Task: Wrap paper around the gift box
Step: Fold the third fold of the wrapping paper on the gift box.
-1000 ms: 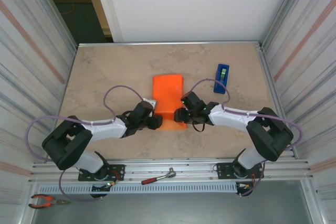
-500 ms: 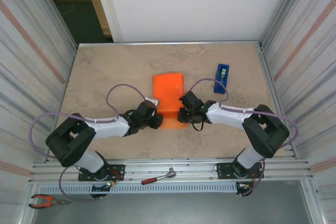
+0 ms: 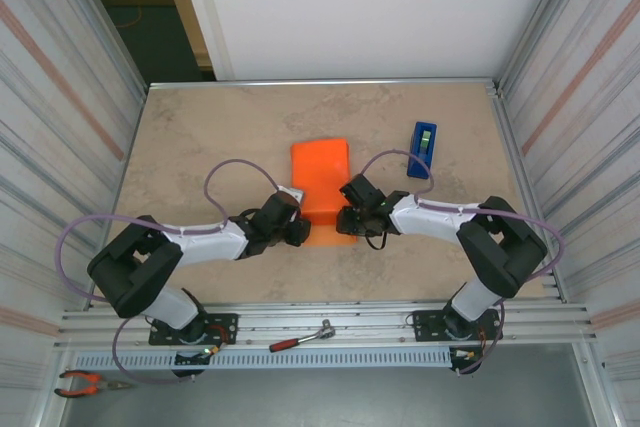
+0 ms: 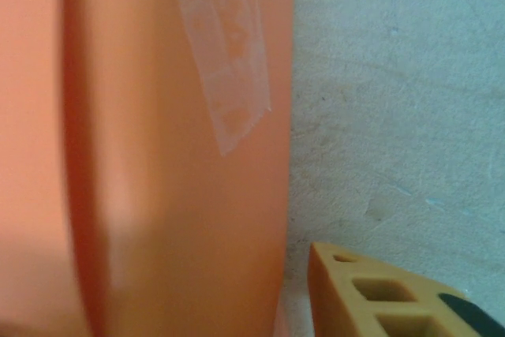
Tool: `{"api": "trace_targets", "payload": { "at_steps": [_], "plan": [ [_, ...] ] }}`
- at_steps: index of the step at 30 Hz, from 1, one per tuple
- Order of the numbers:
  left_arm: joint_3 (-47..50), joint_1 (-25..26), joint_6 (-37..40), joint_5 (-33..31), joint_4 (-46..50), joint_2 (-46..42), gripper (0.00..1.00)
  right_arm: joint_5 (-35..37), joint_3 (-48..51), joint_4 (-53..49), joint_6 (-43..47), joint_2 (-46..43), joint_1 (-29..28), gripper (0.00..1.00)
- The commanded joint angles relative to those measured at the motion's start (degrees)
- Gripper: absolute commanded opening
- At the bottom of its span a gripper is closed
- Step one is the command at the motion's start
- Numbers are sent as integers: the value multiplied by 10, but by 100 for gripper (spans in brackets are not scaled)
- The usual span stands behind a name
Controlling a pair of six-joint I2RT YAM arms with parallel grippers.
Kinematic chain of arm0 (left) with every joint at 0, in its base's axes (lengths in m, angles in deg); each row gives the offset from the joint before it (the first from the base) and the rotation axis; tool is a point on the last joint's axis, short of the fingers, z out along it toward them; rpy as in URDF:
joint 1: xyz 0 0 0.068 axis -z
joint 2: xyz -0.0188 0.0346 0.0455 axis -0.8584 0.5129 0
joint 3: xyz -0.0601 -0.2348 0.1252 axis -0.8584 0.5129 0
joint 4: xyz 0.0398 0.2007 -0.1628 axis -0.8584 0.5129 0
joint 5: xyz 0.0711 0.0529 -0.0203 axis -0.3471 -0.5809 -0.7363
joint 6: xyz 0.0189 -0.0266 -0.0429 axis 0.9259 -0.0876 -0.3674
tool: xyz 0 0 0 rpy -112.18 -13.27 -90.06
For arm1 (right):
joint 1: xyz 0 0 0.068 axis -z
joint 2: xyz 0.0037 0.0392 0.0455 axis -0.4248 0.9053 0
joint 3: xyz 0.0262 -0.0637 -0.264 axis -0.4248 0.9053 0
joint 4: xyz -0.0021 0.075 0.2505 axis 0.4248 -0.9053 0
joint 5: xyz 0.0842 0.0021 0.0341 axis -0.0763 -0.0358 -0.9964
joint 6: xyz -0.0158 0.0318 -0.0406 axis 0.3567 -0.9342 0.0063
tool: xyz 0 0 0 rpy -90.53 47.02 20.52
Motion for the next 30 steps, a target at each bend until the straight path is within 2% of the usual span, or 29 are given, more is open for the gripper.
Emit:
{"api": "trace_targets", "payload": {
  "at_steps": [1, 2, 4, 5, 11, 20, 22, 23, 24, 25, 27, 28, 30],
  "plan": [
    [-14, 5, 9, -6, 9, 7, 41, 4, -14, -15, -13, 5, -1, 32],
    [-13, 5, 9, -6, 9, 6, 41, 1, -15, -17, -14, 6, -1, 37],
    [-12, 5, 9, -7, 10, 5, 41, 3, -20, -28, -18, 4, -3, 58],
    [-11, 5, 8, -7, 11, 4, 41, 3, -21, -32, -22, 3, -5, 62],
    [-8, 5, 6, -10, 12, 2, 41, 27, -22, -79, -69, -16, -14, 65],
    [-7, 5, 9, -11, 11, 5, 41, 81, -36, -102, -126, -6, -52, 43],
    [-8, 5, 9, -11, 11, 7, 41, 88, -46, -110, -133, 6, -56, 30],
    [-8, 5, 9, -11, 10, 8, 41, 92, -50, -115, -136, 12, -58, 20],
    [-8, 6, 9, -11, 10, 8, 41, 99, -56, -122, -141, 17, -61, 5],
    [-8, 5, 9, -11, 10, 8, 41, 104, -60, -125, -144, 20, -64, 0],
    [-8, 5, 9, -12, 10, 8, 41, 105, -67, -132, -149, 25, -66, 0],
    [-8, 5, 9, -11, 10, 8, 41, 108, -71, -136, -152, 26, -68, 5],
    [-7, 5, 9, -11, 11, 8, 41, 111, -74, -142, -156, 30, -68, 43]
  ]
}}
